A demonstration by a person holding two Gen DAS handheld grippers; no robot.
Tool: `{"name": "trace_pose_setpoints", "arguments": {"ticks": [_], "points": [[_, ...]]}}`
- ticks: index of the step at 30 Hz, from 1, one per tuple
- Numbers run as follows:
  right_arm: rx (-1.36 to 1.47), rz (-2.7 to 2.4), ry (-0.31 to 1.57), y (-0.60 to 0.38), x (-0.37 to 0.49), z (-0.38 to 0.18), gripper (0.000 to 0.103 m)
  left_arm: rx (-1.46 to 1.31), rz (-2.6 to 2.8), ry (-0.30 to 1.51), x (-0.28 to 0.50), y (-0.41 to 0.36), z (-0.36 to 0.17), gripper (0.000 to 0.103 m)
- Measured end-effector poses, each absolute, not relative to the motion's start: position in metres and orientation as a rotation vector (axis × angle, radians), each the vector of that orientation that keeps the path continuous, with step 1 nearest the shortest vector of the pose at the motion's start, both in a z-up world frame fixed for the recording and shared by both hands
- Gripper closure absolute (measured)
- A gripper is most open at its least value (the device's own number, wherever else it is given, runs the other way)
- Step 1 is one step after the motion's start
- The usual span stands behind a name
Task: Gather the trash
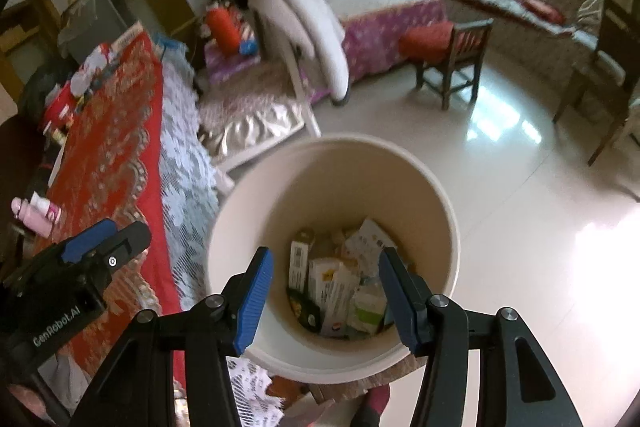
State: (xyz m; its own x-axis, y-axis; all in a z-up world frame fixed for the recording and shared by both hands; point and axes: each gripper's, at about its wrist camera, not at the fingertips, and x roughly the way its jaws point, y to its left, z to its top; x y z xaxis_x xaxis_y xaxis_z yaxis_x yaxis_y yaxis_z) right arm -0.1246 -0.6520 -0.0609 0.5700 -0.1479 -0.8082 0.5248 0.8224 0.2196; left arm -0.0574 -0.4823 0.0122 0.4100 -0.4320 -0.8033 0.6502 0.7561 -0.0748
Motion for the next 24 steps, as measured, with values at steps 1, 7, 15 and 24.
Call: {"name": "trace_pose_setpoints", "arguments": {"ticks": [1,7,15,24], "points": [[0.461,-0.425,0.868,-0.647,-0.127,-0.055,0.049,0.263,-0.699,0.912,-0.059,-0.479,0.016,0.046],[0.420,-0.511,0.738,-0.613,-0.146,-0.016,0.036,0.256,-0.751,0.841,-0.068,-0.453,0.044,0.046],[0.359,-0.584,0.636,-0.579,-0.161,0.015,0.034,0.227,-0.788,0.729,-0.083,-0.420,0.078,0.046],[0.322,-0.617,0.577,-0.557,-0.178,0.034,0.032,0.207,-0.806,0.662,-0.102,-0.399,0.093,0.046]]}}
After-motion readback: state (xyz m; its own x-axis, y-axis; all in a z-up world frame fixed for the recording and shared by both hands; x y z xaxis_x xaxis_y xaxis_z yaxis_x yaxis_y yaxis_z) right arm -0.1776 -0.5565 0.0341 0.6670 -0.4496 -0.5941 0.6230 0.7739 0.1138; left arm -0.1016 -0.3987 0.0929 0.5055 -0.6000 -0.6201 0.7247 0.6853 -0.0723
